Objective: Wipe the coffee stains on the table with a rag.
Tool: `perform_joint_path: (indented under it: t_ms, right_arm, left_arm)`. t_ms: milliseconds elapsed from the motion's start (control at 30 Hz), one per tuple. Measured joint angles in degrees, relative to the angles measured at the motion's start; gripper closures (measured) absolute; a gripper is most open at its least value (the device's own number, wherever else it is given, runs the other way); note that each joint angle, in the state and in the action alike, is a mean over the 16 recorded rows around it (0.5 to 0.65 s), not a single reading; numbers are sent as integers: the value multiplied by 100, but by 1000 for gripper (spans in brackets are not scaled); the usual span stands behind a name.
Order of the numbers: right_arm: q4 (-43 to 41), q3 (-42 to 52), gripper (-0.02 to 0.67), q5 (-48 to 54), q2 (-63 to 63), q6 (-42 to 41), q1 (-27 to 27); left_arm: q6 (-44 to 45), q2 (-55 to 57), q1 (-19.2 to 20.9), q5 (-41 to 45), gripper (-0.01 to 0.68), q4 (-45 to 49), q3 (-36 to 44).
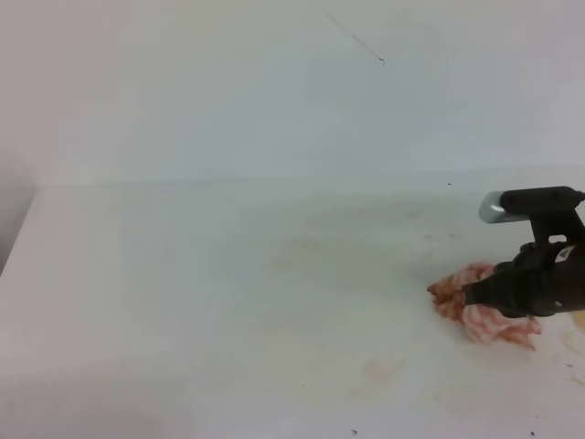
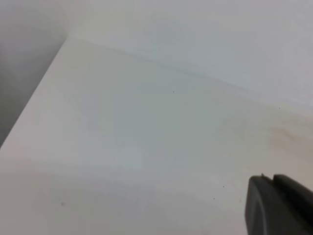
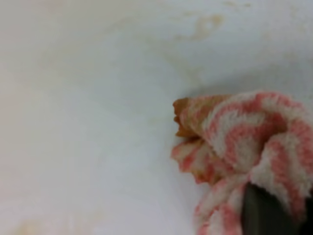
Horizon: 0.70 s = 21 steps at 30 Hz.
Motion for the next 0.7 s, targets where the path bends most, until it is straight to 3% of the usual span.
perform_joint_path:
  t_ms: [400, 567, 700]
  right_arm:
    - [1, -984, 152, 954, -455, -211, 6]
    - [-12, -1515, 121, 1508, -873, -376, 10]
    - [-43, -1835, 171, 1922, -1250, -480, 12]
  left_arm:
    - [0, 0, 0, 0, 678, 0, 0]
    - [0, 0, 0, 0, 678, 0, 0]
    - [0, 0, 0, 0, 678, 0, 0]
